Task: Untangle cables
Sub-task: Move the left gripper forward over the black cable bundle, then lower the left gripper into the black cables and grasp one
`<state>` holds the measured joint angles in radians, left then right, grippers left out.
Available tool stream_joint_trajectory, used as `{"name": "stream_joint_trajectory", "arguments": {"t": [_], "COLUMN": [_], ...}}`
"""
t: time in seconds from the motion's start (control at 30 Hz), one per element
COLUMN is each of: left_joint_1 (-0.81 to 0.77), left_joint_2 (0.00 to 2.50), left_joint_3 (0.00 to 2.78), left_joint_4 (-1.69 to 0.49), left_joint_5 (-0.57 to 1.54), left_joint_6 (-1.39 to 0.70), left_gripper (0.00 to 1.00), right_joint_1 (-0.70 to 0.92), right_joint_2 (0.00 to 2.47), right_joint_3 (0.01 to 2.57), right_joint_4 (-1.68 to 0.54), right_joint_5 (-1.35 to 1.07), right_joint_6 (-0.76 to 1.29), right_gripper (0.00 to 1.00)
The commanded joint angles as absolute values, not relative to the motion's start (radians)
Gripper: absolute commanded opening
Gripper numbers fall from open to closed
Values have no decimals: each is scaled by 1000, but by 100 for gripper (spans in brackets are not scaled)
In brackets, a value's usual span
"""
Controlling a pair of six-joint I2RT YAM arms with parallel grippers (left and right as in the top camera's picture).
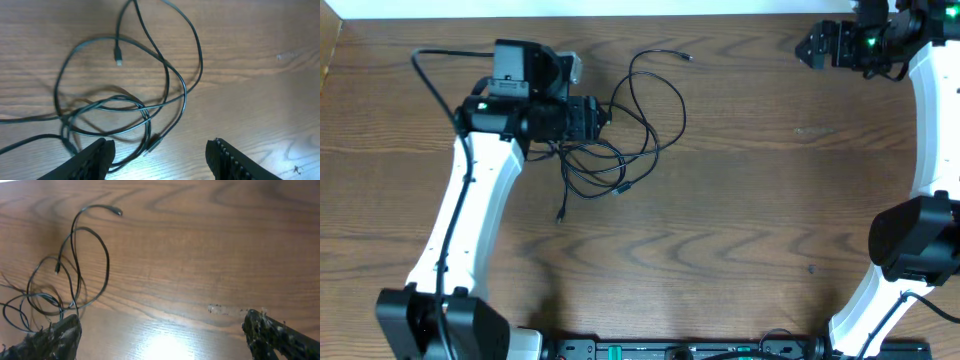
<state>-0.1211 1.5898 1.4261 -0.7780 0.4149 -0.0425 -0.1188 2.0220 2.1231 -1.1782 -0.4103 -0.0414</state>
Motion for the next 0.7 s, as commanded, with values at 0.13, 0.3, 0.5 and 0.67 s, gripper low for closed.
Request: {"name": "stream_joint_trajectory", "arguments": {"t": [0.13, 0.3, 0.5, 0.67], "left_joint_1": [-180, -222, -290, -341], "left_joint_2": [1678, 1746, 1816, 1888], "left_joint_3": [1428, 1428, 1428, 1428], "left_joint_4": [-786, -800, -786, -714], "left_joint_5": [407, 407, 407, 405], "left_joint_6": [-85, -88, -88, -153], "left_gripper": [64, 64, 64, 64], "right_joint_1": [-110, -109, -107, -104], "right_joint_2": [2032, 2032, 2031, 2031], "right_joint_3": [2081, 2070, 2070, 2070], "right_joint_4": [-1179, -1180, -1182, -1182], "right_joint_5": [-406, -413, -415, -414], "right_joint_6": [-57, -57, -57, -57], "right_gripper": [99, 99, 99, 99]}}
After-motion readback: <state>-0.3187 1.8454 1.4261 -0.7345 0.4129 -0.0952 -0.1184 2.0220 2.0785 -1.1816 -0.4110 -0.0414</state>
